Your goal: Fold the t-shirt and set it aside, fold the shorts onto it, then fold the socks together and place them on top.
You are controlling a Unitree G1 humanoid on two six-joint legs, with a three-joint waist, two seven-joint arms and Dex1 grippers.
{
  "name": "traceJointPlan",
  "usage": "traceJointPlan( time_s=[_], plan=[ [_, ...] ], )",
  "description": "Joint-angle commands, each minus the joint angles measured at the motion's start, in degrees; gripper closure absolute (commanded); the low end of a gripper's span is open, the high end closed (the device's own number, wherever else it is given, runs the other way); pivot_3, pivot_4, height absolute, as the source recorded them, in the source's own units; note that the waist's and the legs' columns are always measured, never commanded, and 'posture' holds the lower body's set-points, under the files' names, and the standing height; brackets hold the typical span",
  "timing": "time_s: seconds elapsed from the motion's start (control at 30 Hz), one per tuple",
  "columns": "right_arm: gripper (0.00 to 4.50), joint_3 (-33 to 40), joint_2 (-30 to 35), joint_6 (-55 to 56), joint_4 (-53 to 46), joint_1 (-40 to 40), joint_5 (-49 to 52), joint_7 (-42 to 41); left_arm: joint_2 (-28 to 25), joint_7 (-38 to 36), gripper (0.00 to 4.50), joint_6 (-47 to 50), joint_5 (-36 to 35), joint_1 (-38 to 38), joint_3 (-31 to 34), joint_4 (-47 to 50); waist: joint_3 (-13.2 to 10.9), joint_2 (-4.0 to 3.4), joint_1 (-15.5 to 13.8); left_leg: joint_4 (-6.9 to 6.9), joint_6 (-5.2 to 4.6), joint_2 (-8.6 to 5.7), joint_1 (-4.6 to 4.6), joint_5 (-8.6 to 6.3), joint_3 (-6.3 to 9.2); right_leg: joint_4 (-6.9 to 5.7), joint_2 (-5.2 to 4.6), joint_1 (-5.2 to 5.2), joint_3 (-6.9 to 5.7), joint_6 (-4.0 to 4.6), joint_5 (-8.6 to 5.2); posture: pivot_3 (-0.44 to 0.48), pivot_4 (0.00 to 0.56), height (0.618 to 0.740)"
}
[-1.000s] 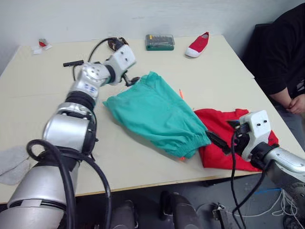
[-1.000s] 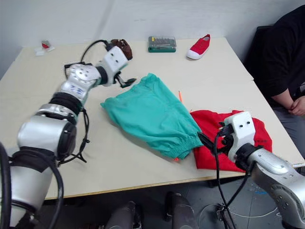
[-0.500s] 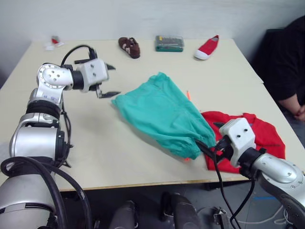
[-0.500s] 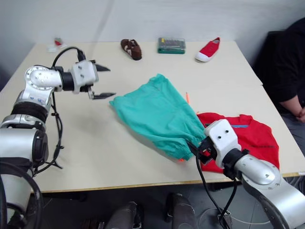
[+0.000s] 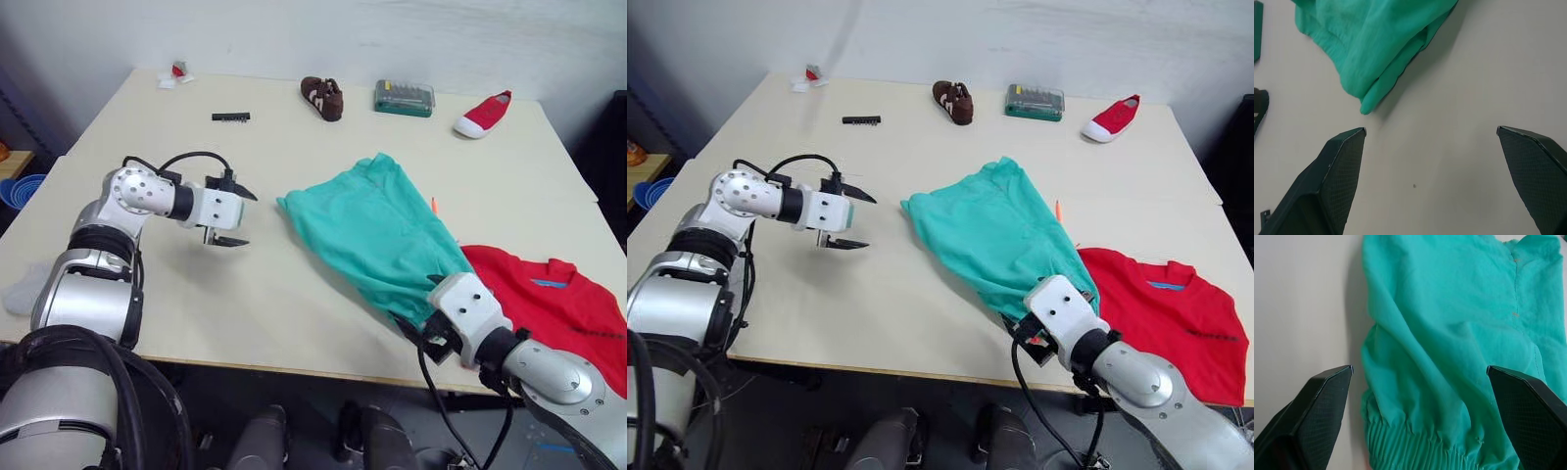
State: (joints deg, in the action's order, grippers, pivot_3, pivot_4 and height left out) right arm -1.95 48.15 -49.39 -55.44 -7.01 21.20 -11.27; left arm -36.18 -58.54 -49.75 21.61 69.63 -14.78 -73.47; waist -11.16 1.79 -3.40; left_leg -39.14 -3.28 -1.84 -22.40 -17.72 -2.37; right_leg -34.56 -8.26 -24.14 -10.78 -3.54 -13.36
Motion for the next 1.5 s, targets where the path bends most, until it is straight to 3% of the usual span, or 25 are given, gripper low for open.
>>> traceJointPlan(
  time_s=[0.03,0.33,0.6,0.67,0.77,1.07,1.17,1.5],
  plan=[
    [0.04,-5.1,1.4,4.6,1.7,1.1,-7.6,-0.7,1.6,3.4,0.00,1.3,1.3,2.9,-0.9,-0.8,0.0,0.00,0.3,0.00,0.01,-0.01,0.00,0.00,-0.11,0.09,0.04,-0.01,0.07,-0.05,0.03,0.000,0.150,0.740],
    [0.04,-12.2,3.8,8.4,5.6,1.9,-19.8,-4.3,6.6,18.0,0.00,3.1,6.7,5.5,-4.5,-2.2,0.0,0.00,0.4,-0.01,-0.34,0.00,-0.03,-0.26,-0.65,0.60,0.44,-0.09,0.58,-0.44,0.25,0.000,0.150,0.740],
    [0.04,-13.0,1.7,8.2,7.7,1.1,-24.0,-6.8,9.6,27.1,0.00,6.3,12.2,5.6,-9.0,-3.4,0.0,0.00,0.3,-0.02,-0.49,0.00,-0.02,-0.39,-0.93,0.70,0.46,-0.14,0.83,-0.60,0.34,0.000,0.150,0.740],
    [0.42,-12.7,1.2,8.7,8.1,0.5,-24.6,-7.3,10.4,27.0,0.00,6.6,11.9,5.3,-9.1,-3.7,0.0,0.00,0.3,-0.02,-0.50,0.01,0.00,-0.41,-0.98,0.70,0.43,-0.15,0.89,-0.62,0.35,0.000,0.150,0.740],
    [1.24,-11.9,0.6,9.8,8.9,0.0,-25.3,-8.1,11.2,26.5,0.63,7.0,11.1,4.6,-8.4,-3.9,0.0,0.00,0.3,-0.04,-0.51,0.03,0.00,-0.42,-1.04,0.70,0.20,-0.15,0.91,-0.65,0.37,0.000,0.150,0.740],
    [4.34,-10.2,0.6,14.2,10.0,-0.5,-26.1,-12.4,11.8,23.1,3.48,9.2,7.3,3.5,-4.7,-4.1,0.0,0.00,0.5,-0.06,-0.56,0.03,-0.01,-0.45,-1.28,0.69,0.19,-0.28,1.14,-0.73,0.43,0.000,0.150,0.740],
    [4.50,-8.3,1.4,19.7,11.3,-0.9,-24.1,-16.4,11.8,17.6,4.38,10.5,3.0,2.8,-0.9,-3.8,0.0,0.00,0.5,-0.06,-0.56,0.03,0.00,-0.45,-1.35,0.70,0.23,-0.30,1.20,-0.77,0.46,0.000,0.150,0.740],
    [4.50,-5.3,5.7,49.7,27.3,3.5,-23.3,-29.5,2.1,-4.3,4.45,4.2,-9.2,-6.2,7.0,3.3,0.0,0.00,1.9,-0.06,-0.55,0.05,0.14,-0.45,-1.55,0.70,0.51,-0.28,1.45,-0.78,0.57,0.000,0.150,0.740]
  ],
)
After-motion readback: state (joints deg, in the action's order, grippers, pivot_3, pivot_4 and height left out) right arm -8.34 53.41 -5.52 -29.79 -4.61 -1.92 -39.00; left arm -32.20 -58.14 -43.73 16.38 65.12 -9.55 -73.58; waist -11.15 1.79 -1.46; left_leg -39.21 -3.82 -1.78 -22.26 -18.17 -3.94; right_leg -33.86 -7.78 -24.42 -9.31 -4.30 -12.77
